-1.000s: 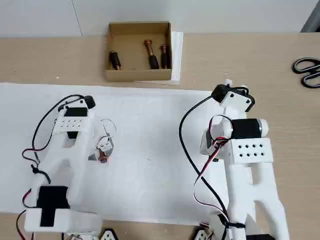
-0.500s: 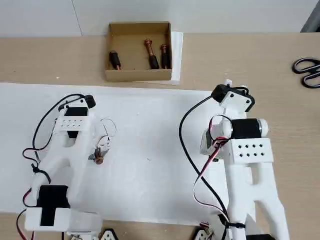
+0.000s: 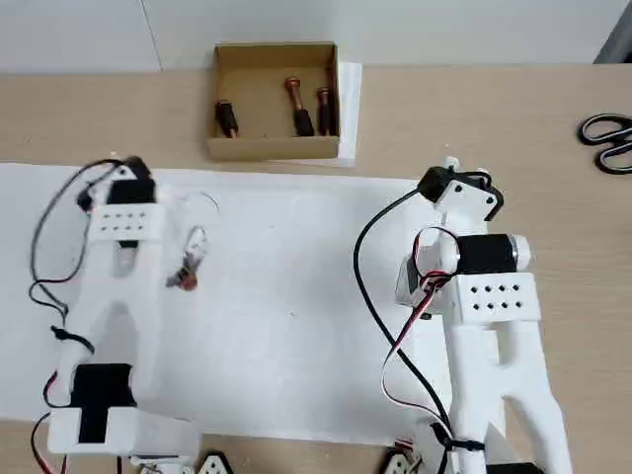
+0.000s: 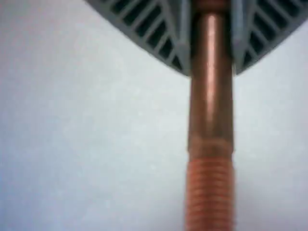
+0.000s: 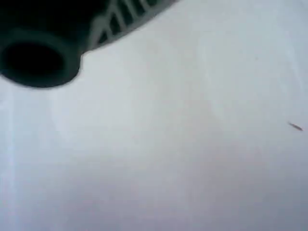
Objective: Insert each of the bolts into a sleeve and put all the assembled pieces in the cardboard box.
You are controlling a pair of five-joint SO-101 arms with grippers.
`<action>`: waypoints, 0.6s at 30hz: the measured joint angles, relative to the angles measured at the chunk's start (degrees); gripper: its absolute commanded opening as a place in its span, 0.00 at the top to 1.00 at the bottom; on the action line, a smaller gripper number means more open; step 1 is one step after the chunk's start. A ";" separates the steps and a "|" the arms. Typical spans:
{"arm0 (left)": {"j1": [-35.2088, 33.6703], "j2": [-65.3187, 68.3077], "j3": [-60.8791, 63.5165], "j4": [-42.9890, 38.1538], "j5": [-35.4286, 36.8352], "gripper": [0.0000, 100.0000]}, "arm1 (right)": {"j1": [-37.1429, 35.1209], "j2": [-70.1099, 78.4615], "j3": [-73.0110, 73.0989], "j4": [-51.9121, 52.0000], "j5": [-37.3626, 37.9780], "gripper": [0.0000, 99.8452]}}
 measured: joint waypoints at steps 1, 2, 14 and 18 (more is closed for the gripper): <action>-0.62 0.00 -0.44 0.88 0.35 0.99 | 0.00 0.00 0.00 0.00 0.00 1.00; -1.32 0.00 -0.62 1.05 0.62 0.99 | 0.00 0.00 0.00 0.00 0.00 1.00; -1.67 0.09 -0.97 5.63 7.56 0.99 | 0.00 0.00 0.00 0.00 0.00 1.00; -1.49 0.09 -0.97 4.40 12.13 0.99 | 0.00 0.00 0.18 0.00 0.00 1.00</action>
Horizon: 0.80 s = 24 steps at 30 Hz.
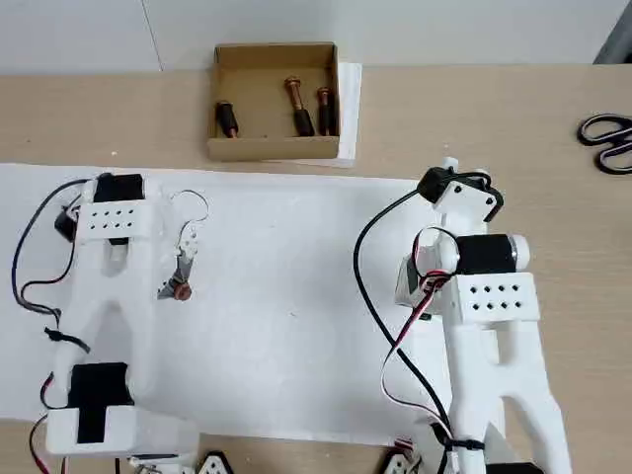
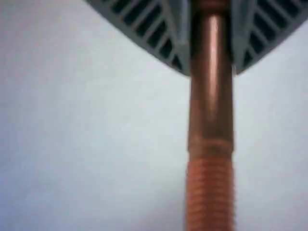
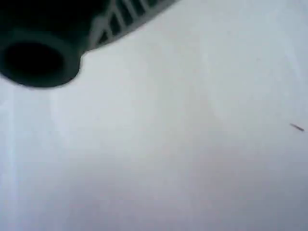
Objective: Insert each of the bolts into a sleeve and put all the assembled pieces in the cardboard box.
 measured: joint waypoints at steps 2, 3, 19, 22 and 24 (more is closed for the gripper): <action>-0.09 0.00 0.00 -1.67 2.37 0.99 | 0.00 0.00 0.00 0.00 0.00 1.00; -0.09 0.09 0.00 -2.55 3.69 0.99 | 0.00 0.00 0.00 0.00 0.00 1.00; 0.26 15.12 -6.51 -6.59 6.51 0.97 | 1.49 -0.35 5.36 -0.18 0.00 1.00; 0.35 15.12 -8.09 -6.59 6.24 0.84 | 2.81 -0.35 5.54 -1.49 0.00 1.00; 0.35 15.12 -8.53 -6.59 5.54 0.74 | 3.16 -0.35 5.54 -1.85 0.00 1.00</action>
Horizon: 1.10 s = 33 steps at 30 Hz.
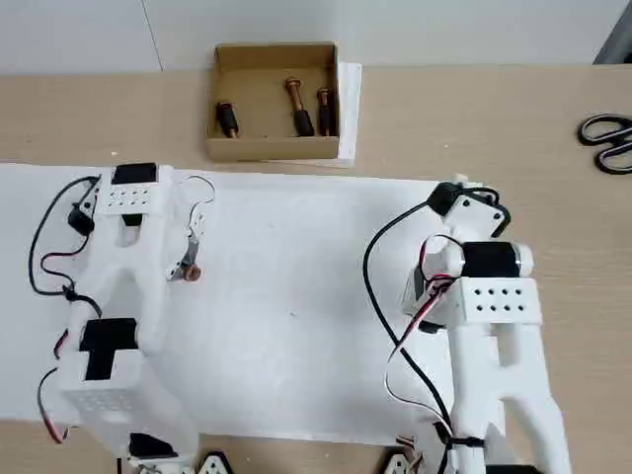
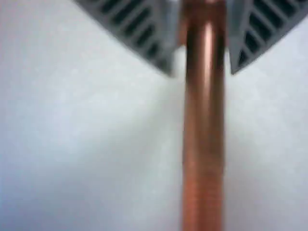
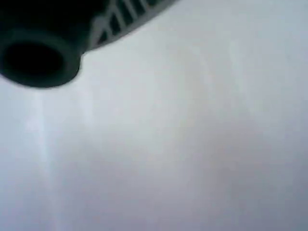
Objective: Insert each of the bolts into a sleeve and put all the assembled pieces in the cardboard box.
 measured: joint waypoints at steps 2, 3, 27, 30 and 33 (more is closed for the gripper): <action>0.00 0.00 -0.26 0.09 -0.35 0.67 | -0.09 0.00 0.00 -0.70 0.00 1.00; 0.00 0.00 -0.35 0.09 -0.35 0.66 | -0.18 0.00 0.00 -0.79 0.00 1.00; 8.53 -18.81 -12.04 14.24 -40.53 0.84 | 0.00 0.00 0.00 -3.25 0.00 1.00; 8.53 -18.90 -11.87 14.51 -49.05 0.93 | 0.00 0.00 0.00 -3.43 0.00 1.00; 7.03 -18.90 -9.41 14.24 -59.78 1.00 | 0.00 0.00 0.00 -3.43 0.00 1.00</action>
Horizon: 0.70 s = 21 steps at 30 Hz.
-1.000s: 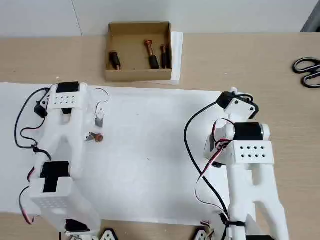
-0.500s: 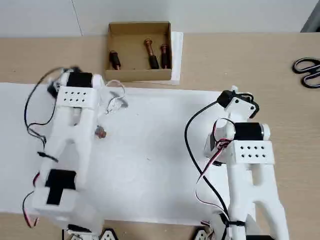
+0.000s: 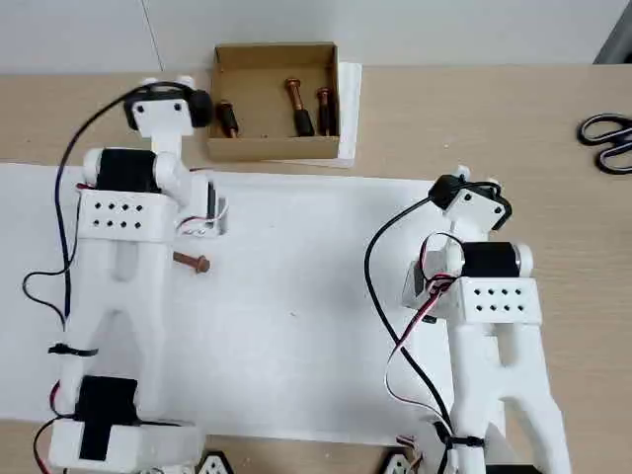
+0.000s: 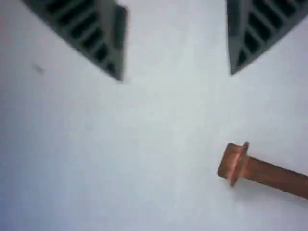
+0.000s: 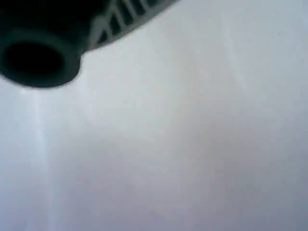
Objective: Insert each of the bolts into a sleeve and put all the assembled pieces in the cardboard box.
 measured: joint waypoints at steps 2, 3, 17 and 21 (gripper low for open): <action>-0.53 0.00 2.02 -3.52 -3.08 0.99 | 0.00 0.00 0.00 0.00 0.00 1.00; -1.05 0.00 3.16 -5.27 -3.69 0.99 | 0.00 0.00 0.00 0.00 0.00 1.00; -11.43 0.00 8.53 -15.65 -13.36 0.99 | 0.00 0.00 0.00 0.00 0.00 1.00; -10.81 0.00 10.46 -19.43 -24.70 0.99 | 0.00 0.00 0.00 0.00 0.00 1.00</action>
